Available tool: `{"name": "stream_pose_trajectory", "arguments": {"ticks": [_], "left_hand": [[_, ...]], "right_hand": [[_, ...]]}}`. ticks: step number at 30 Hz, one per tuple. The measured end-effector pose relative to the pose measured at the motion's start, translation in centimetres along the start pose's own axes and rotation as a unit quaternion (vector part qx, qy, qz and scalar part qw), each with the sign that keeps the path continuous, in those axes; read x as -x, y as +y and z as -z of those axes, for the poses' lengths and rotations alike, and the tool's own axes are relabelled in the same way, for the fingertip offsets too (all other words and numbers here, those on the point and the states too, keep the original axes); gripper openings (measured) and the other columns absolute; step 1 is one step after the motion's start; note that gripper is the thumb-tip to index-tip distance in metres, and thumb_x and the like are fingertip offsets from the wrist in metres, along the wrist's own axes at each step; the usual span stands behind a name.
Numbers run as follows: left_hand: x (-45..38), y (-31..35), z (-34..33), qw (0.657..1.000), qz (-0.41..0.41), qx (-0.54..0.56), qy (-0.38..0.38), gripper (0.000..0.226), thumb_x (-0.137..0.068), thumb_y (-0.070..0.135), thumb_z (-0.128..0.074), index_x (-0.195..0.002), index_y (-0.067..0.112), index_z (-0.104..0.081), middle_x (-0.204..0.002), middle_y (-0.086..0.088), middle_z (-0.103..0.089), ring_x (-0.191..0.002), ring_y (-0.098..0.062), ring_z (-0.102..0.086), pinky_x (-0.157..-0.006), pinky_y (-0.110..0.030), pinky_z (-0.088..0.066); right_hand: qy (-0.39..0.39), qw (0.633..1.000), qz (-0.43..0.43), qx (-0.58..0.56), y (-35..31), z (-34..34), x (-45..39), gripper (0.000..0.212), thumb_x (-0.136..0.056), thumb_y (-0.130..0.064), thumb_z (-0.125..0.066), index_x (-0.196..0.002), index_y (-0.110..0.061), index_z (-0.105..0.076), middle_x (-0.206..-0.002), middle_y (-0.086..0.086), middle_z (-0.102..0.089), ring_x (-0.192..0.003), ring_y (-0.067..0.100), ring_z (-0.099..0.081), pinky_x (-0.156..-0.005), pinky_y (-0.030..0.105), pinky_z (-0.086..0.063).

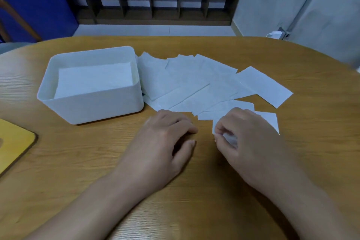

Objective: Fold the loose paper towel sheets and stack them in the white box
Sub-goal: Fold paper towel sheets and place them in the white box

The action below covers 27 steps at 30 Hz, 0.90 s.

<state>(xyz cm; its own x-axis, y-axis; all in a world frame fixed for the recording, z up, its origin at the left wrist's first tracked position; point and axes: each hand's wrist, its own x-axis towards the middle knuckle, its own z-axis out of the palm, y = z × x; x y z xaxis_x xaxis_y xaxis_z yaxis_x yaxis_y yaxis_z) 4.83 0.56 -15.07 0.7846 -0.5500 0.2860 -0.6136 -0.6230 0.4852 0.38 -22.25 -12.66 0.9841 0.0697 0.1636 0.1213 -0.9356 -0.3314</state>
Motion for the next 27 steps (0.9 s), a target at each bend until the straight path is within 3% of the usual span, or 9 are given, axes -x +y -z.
{"name": "stream_pose_trajectory", "arguments": {"ticks": [6, 8, 11, 15, 18, 21, 24, 27], "left_hand": [[0.3, 0.4, 0.5, 0.998, -0.018, 0.050, 0.015, 0.043, -0.096, 0.015, -0.079, -0.137, 0.028, -0.071, -0.134, 0.018, -0.066, -0.133, -0.010, -0.057, -0.112, -0.030, -0.045], [0.4, 0.2, 0.6, 0.998, -0.032, 0.048, 0.015, 0.040, -0.095, 0.007, -0.079, -0.129, 0.028, -0.075, -0.131, 0.019, -0.068, -0.130, -0.010, -0.058, -0.109, -0.030, -0.045], [0.6, -0.9, 0.7, 0.999, -0.026, 0.038, 0.024, 0.022, -0.098, 0.012, -0.080, -0.111, 0.030, -0.081, -0.125, 0.018, -0.071, -0.125, -0.009, -0.059, -0.104, -0.036, -0.050], [0.9, -1.6, 1.1, 0.999, -0.022, 0.029, 0.039, 0.020, -0.101, 0.014, -0.072, -0.111, 0.029, -0.082, -0.116, 0.022, -0.075, -0.116, -0.009, -0.064, -0.098, -0.037, -0.053], [1.1, -1.9, 1.8, 0.999, -0.026, 0.001, 0.044, 0.026, -0.104, 0.024, -0.060, -0.115, 0.031, -0.082, -0.112, 0.022, -0.078, -0.109, -0.009, -0.068, -0.090, -0.038, -0.057], [1.1, -2.3, 2.4, 0.998, -0.045, 0.002, 0.039, 0.031, -0.105, 0.030, -0.054, -0.117, 0.028, -0.083, -0.114, 0.020, -0.079, -0.108, -0.010, -0.072, -0.088, -0.041, -0.060], [1.1, -2.4, 3.0, 0.998, -0.051, 0.004, 0.030, 0.027, -0.106, 0.029, -0.059, -0.117, 0.030, -0.084, -0.114, 0.020, -0.080, -0.107, -0.009, -0.074, -0.086, -0.040, -0.060], [1.1, -2.5, 3.2, 0.999, -0.039, 0.003, 0.028, 0.023, -0.102, 0.027, -0.067, -0.114, 0.033, -0.085, -0.108, 0.017, -0.081, -0.103, -0.008, -0.074, -0.084, -0.042, -0.060]], "right_hand": [[-0.033, 0.982, 0.053, -0.178, -1.2, -0.3, 0.8, 0.013, -0.100, -0.028, -0.076, -0.092, -0.035, -0.070, -0.098, -0.018, -0.066, -0.103, 0.008, -0.064, -0.084, 0.020, -0.046], [-0.034, 0.971, 0.064, -0.227, -1.8, -0.4, 0.9, 0.014, -0.099, -0.023, -0.080, -0.090, -0.032, -0.073, -0.098, -0.016, -0.069, -0.103, 0.012, -0.068, -0.084, 0.017, -0.047], [-0.025, 0.962, 0.065, -0.264, -2.1, -0.4, 0.8, 0.015, -0.100, -0.022, -0.080, -0.088, -0.029, -0.074, -0.095, -0.012, -0.072, -0.100, 0.017, -0.071, -0.084, 0.022, -0.051], [-0.009, 0.949, 0.028, -0.314, -1.7, 0.0, 0.5, 0.013, -0.098, -0.043, -0.075, -0.093, -0.031, -0.077, -0.100, -0.010, -0.075, -0.105, 0.020, -0.070, -0.088, 0.026, -0.052], [0.002, 0.947, 0.006, -0.321, -1.5, 0.1, 0.3, 0.022, -0.097, -0.053, -0.070, -0.097, -0.032, -0.078, -0.102, -0.012, -0.075, -0.107, 0.018, -0.068, -0.089, 0.025, -0.051], [0.001, 0.959, -0.008, -0.283, -1.4, -0.4, 0.2, 0.014, -0.099, -0.048, -0.071, -0.101, -0.035, -0.077, -0.102, -0.019, -0.072, -0.108, 0.011, -0.066, -0.087, 0.015, -0.047], [-0.010, 0.969, -0.008, -0.247, -1.2, -0.6, 0.2, 0.011, -0.103, -0.044, -0.069, -0.103, -0.035, -0.077, -0.102, -0.022, -0.071, -0.109, 0.004, -0.066, -0.087, 0.008, -0.044], [-0.002, 0.977, 0.000, -0.215, -1.0, -0.7, 0.1, 0.012, -0.107, -0.041, -0.065, -0.103, -0.036, -0.076, -0.102, -0.022, -0.070, -0.109, 0.007, -0.066, -0.085, 0.010, -0.044]]}}
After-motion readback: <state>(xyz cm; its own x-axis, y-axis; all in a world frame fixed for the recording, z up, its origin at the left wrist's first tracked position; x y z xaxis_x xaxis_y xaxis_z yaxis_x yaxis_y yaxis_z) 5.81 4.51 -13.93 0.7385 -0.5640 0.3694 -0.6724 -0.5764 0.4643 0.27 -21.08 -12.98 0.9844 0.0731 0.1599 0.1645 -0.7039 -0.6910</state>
